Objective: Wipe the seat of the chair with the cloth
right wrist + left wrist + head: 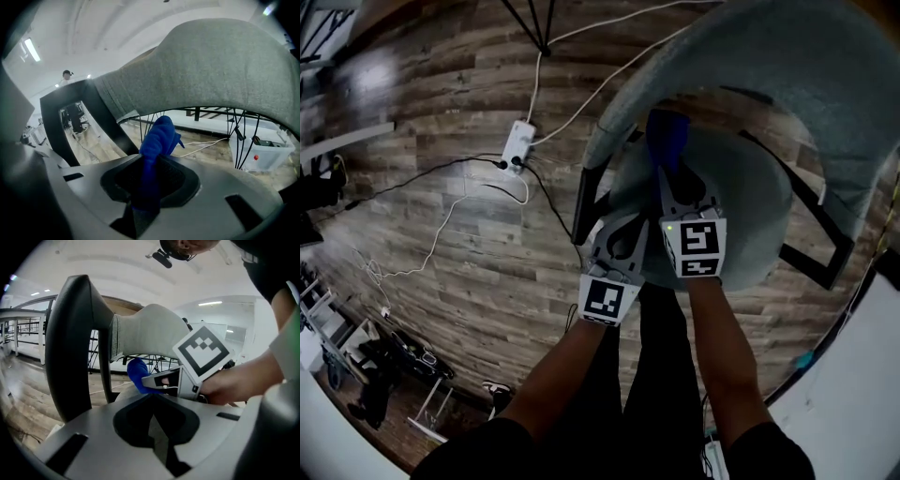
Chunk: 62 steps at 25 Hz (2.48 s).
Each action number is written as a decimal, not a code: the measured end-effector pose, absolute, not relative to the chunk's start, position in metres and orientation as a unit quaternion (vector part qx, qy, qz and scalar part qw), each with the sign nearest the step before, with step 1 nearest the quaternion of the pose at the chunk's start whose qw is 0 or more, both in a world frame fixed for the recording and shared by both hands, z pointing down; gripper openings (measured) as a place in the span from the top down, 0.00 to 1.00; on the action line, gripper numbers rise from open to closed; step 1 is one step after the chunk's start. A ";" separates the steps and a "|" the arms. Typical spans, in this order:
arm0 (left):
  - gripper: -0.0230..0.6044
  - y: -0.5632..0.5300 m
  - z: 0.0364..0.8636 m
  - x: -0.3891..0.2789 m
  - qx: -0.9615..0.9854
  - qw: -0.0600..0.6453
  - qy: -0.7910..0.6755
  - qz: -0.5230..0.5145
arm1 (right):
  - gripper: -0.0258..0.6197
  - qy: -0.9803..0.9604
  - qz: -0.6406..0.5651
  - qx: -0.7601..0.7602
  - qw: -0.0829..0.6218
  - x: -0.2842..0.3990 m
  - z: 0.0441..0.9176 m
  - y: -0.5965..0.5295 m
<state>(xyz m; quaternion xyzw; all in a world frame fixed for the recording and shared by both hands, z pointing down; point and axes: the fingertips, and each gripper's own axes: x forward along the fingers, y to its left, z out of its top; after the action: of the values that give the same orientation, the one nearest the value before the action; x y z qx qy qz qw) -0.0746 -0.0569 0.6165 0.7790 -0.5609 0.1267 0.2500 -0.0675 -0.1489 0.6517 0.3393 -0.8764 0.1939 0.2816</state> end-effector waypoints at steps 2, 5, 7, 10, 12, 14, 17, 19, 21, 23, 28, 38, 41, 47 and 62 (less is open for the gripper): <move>0.95 -0.053 0.621 -0.076 0.778 0.253 -0.558 0.136 | 0.82 -0.873 0.186 0.333 0.304 -0.073 0.661 -0.151; 0.95 -0.053 0.627 -0.079 0.775 0.257 -0.561 0.136 | 0.82 -0.865 0.190 0.332 0.325 -0.078 0.675 -0.155; 0.95 -0.050 0.632 -0.078 0.774 0.258 -0.560 0.143 | 0.82 -0.860 0.192 0.337 0.332 -0.077 0.679 -0.157; 0.95 -0.049 0.634 -0.078 0.772 0.260 -0.561 0.147 | 0.82 -0.855 0.191 0.341 0.339 -0.074 0.680 -0.160; 0.95 -0.048 0.634 -0.076 0.773 0.261 -0.559 0.150 | 0.82 -0.853 0.189 0.345 0.343 -0.070 0.680 -0.162; 0.95 -0.049 0.633 -0.072 0.779 0.256 -0.551 0.154 | 0.82 -0.849 0.190 0.352 0.345 -0.063 0.680 -0.165; 0.95 -0.051 0.630 -0.063 0.789 0.249 -0.539 0.157 | 0.82 -0.842 0.193 0.364 0.347 -0.052 0.681 -0.171; 0.95 -0.054 0.628 -0.058 0.791 0.248 -0.537 0.153 | 0.82 -0.839 0.194 0.371 0.348 -0.044 0.681 -0.174; 0.95 -0.056 0.627 -0.053 0.795 0.244 -0.534 0.155 | 0.82 -0.835 0.196 0.378 0.348 -0.035 0.681 -0.178; 0.95 -0.057 0.629 -0.049 0.797 0.245 -0.529 0.161 | 0.82 -0.831 0.198 0.385 0.349 -0.027 0.682 -0.181; 0.95 -0.065 0.627 -0.045 0.793 0.263 -0.531 0.144 | 0.82 -0.820 0.200 0.407 0.349 -0.004 0.683 -0.186; 0.95 -0.070 0.627 -0.022 0.804 0.255 -0.511 0.165 | 0.82 -0.789 0.210 0.460 0.350 0.059 0.683 -0.195; 0.95 -0.071 0.629 -0.015 0.805 0.261 -0.506 0.167 | 0.82 -0.778 0.213 0.474 0.353 0.079 0.683 -0.199; 0.95 -0.078 0.629 -0.002 0.800 0.273 -0.509 0.161 | 0.82 -0.756 0.213 0.505 0.357 0.123 0.685 -0.202; 0.95 -0.068 0.616 0.009 0.784 0.288 -0.526 0.161 | 0.82 -0.716 0.220 0.560 0.353 0.206 0.687 -0.208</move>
<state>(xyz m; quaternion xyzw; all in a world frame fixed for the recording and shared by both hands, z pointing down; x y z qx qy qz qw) 0.0087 -0.0678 0.6161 0.7838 -0.5265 0.1605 0.2875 0.2058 -0.2075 0.6866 0.5603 -0.7165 0.2198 0.3527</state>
